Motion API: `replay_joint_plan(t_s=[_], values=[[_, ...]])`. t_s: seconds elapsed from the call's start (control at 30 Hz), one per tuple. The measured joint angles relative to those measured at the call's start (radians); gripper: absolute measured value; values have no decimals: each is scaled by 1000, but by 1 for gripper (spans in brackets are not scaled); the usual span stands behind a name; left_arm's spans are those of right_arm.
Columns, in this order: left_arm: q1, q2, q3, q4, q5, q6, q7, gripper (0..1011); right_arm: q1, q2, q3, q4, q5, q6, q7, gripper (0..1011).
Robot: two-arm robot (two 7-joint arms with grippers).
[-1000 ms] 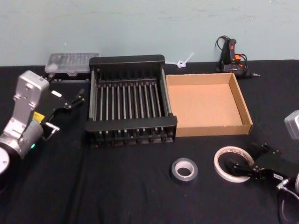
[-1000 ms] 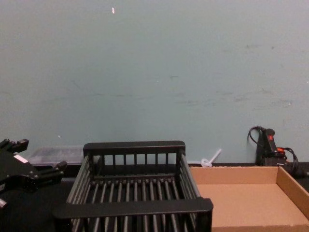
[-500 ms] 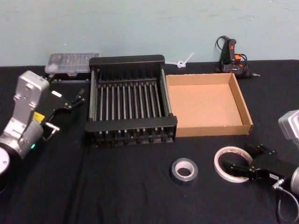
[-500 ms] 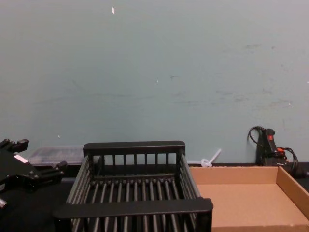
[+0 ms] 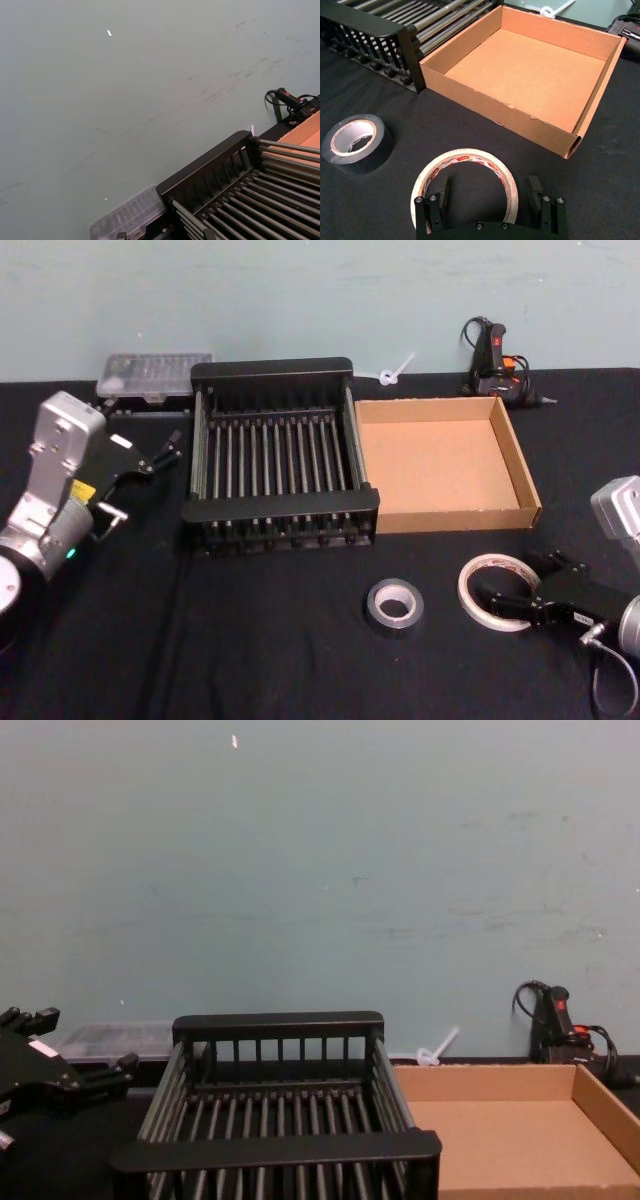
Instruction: Pick up the white tape and place it into the black box , Pick up the silver tape and place it into the brown box.
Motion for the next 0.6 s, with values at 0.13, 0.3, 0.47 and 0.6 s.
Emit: replay_joint_plan(t_s=[0.13,0.3,0.47,0.6], values=[[0,0,0,0,0,0,0,1001,2,-1,0,2,-5,-2,1,1003],[0,0,0,0,0,0,0,1001,2,-1,0,2,-5,-2,1,1002],[0,0,0,0,0,0,0,1001,1,-1,0,2,-4,-3,1,1003],[0,0,0,0,0,0,0,1001,1,-1,0,2,-4,-3,1,1002]])
